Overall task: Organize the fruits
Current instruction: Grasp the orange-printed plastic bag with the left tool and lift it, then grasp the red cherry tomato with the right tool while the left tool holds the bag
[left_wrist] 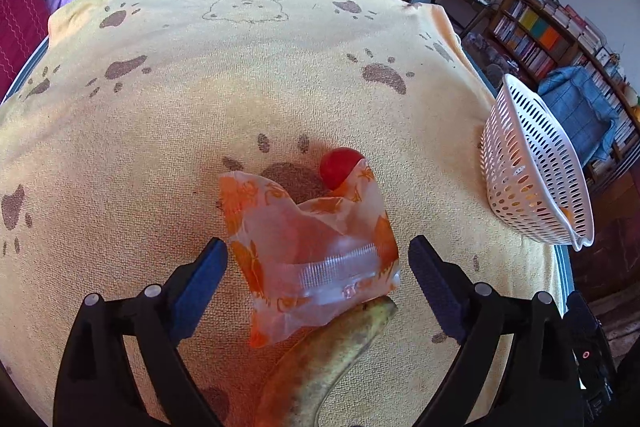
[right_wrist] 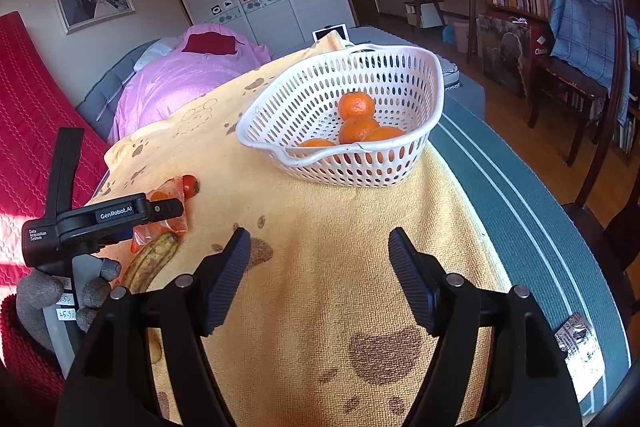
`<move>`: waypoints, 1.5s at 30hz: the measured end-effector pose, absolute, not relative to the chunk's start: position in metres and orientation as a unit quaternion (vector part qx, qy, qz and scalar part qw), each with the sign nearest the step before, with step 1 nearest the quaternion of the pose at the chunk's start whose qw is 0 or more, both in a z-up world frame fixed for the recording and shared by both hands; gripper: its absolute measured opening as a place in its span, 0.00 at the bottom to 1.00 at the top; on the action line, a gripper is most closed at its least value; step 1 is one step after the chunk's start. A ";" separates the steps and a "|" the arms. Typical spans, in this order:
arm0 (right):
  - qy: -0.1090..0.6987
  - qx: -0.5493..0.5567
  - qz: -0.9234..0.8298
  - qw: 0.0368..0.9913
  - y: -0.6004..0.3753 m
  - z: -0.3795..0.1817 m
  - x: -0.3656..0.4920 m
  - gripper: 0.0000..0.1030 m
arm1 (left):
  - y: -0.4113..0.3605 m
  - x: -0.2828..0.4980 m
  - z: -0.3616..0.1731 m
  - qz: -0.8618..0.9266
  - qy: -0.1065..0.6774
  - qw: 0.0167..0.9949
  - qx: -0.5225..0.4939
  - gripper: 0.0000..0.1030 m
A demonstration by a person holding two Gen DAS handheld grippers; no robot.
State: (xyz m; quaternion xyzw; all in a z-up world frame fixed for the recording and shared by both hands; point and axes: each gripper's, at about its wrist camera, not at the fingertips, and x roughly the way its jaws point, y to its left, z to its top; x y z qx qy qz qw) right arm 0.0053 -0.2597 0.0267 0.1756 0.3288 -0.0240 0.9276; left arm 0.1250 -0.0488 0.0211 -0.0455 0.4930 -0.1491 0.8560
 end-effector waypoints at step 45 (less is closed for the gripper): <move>0.414 0.095 0.116 0.898 -0.144 0.024 0.124 0.71 | 0.029 0.119 0.069 -0.081 0.386 0.914 -0.097 0.57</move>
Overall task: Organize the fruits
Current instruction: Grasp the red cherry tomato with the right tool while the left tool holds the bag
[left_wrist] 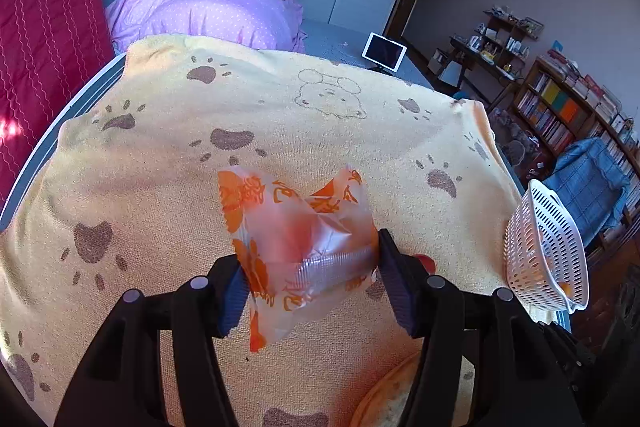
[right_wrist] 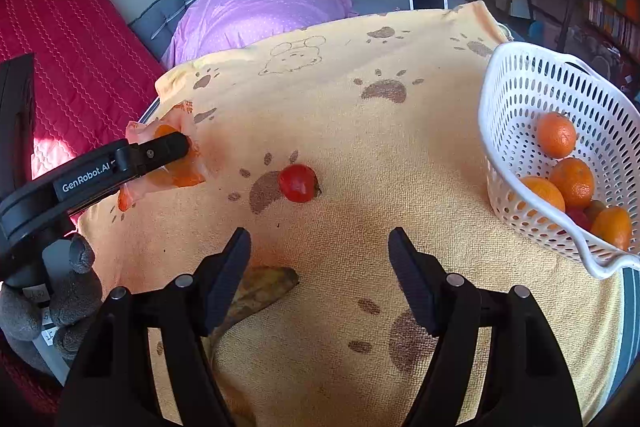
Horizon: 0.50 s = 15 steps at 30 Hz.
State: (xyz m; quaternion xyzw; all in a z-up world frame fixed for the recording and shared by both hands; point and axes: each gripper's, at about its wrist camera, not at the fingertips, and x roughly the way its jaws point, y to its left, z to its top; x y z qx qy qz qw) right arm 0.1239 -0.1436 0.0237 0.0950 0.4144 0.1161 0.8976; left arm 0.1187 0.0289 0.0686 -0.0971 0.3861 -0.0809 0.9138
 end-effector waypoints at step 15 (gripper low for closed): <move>0.426 0.057 0.121 0.895 -0.112 0.014 0.173 0.69 | 0.033 0.119 0.067 -0.039 0.367 0.927 -0.070 0.57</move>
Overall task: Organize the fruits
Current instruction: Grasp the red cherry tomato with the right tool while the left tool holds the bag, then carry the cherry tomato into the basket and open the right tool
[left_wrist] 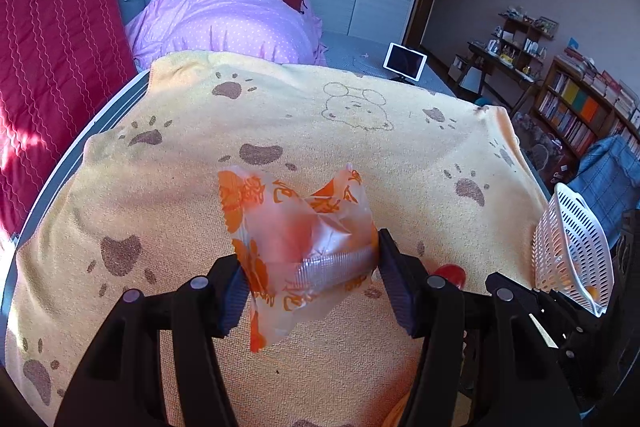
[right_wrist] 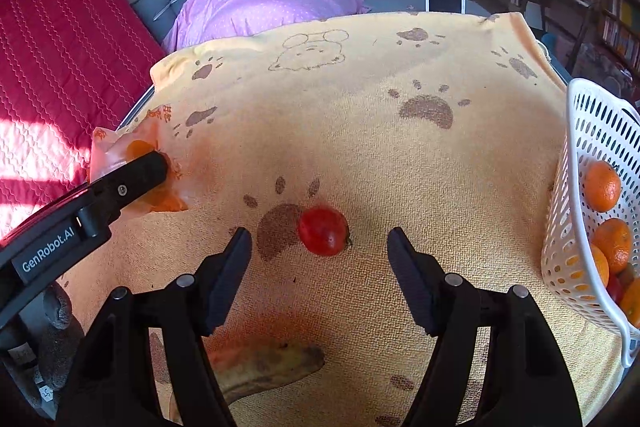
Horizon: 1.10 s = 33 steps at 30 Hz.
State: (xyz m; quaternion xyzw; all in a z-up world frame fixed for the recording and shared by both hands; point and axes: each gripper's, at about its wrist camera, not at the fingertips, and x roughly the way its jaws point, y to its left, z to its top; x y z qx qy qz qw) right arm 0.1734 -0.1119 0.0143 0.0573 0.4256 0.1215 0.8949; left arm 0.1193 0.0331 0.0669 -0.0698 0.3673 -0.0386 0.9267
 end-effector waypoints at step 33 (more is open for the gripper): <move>0.422 0.039 0.095 0.901 -0.109 0.008 0.177 0.30 | 0.037 0.124 0.058 -0.034 0.373 0.924 -0.073 0.57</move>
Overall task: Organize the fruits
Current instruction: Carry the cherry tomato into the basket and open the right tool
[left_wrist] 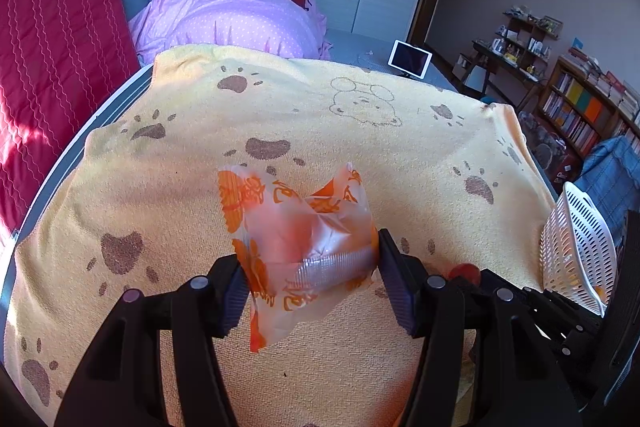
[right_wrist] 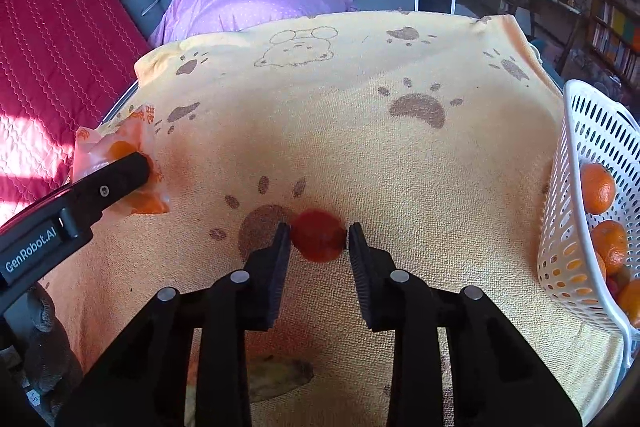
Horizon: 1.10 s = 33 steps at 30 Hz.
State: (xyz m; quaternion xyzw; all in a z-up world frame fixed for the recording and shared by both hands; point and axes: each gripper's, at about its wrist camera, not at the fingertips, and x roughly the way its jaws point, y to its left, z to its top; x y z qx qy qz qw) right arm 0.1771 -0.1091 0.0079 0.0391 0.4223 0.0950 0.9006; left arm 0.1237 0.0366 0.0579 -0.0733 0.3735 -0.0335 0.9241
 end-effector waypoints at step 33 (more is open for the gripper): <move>0.407 0.043 0.097 0.907 -0.112 0.024 0.175 0.28 | 0.037 0.123 0.057 -0.039 0.373 0.924 -0.079 0.57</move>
